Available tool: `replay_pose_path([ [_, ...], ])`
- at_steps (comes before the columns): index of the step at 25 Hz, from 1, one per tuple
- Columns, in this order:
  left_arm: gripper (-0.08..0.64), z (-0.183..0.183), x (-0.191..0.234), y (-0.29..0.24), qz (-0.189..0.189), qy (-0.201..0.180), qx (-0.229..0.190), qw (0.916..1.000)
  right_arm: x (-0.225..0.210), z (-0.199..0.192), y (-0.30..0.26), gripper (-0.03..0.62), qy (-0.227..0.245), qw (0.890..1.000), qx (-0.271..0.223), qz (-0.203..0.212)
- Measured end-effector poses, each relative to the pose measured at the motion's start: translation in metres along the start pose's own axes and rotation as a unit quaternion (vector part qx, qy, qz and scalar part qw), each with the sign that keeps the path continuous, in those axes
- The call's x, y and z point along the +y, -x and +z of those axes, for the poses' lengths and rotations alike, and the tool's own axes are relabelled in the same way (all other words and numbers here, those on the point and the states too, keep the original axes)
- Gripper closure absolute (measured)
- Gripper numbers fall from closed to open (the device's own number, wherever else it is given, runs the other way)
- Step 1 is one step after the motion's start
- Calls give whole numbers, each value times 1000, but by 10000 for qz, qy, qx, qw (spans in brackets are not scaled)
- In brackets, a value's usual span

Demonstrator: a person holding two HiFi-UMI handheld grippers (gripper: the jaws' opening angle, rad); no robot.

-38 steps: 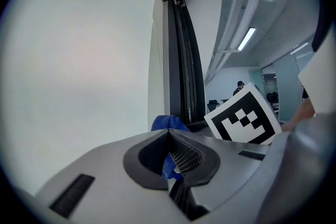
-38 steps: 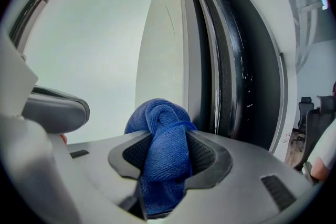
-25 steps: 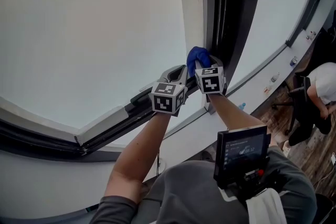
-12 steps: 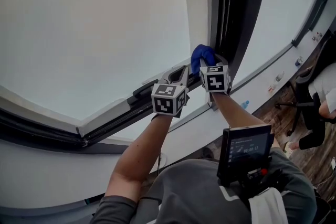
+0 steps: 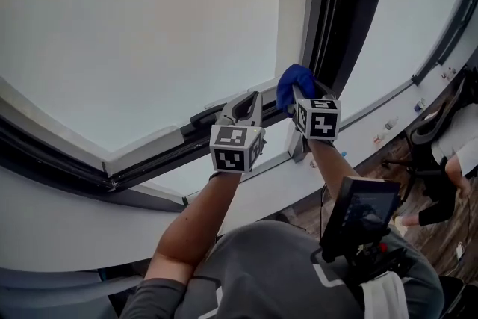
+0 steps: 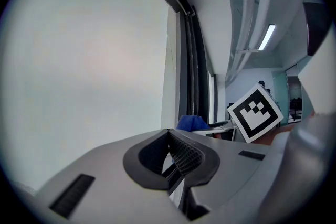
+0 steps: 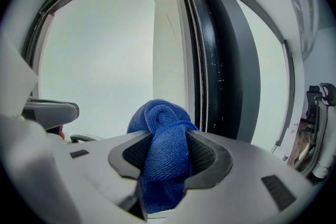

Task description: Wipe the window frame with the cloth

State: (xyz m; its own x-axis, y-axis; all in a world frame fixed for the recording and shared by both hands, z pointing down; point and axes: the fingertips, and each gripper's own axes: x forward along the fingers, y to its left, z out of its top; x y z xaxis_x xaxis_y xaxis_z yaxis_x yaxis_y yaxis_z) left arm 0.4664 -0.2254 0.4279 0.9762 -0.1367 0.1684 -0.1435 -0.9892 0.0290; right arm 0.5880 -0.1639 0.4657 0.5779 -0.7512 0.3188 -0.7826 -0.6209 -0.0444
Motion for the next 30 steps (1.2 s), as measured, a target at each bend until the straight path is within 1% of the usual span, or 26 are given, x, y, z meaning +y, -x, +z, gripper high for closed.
replay_pose_path([
  [2, 551, -3, -1, 3, 40, 31, -34, 10000, -2, -4, 5, 422, -83, 10000, 22, 4],
  [4, 551, -7, 1, 5, 126, 41, -28, 9999, 1, -4, 5, 422, -57, 10000, 12, 54],
  [8, 551, -22, 7, 0, 320, 282, 96, 9990, -1, -19, -12, 422, 65, 9996, 233, 156],
  [12, 551, -24, 10, -9, 447, 221, 119, 9987, -6, -32, -40, 420, 201, 9983, 468, 286],
  [15, 551, -44, 17, -2, 620, 122, 316, 9975, 2, -50, -54, 420, 391, 9960, 617, 524],
  [17, 551, -58, 25, 6, 791, 74, 455, 9958, 3, -58, -63, 422, 428, 9949, 683, 600],
  [20, 551, -65, 51, 22, 1198, 232, 443, 9915, 0, -55, -75, 422, 363, 9952, 697, 585],
  [22, 551, -69, 69, 40, 1486, 346, 426, 9874, 13, -57, -77, 422, 437, 9937, 735, 720],
  [24, 551, -72, 84, 58, 1656, 426, 411, 9844, 33, -63, -77, 420, 518, 9917, 800, 868],
  [27, 551, -73, 103, 81, 1731, 468, 350, 9832, 64, -71, -74, 422, 510, 9900, 891, 964],
  [30, 551, -71, 117, 100, 1746, 416, 257, 9834, 98, -74, -70, 422, 507, 9877, 935, 1142],
])
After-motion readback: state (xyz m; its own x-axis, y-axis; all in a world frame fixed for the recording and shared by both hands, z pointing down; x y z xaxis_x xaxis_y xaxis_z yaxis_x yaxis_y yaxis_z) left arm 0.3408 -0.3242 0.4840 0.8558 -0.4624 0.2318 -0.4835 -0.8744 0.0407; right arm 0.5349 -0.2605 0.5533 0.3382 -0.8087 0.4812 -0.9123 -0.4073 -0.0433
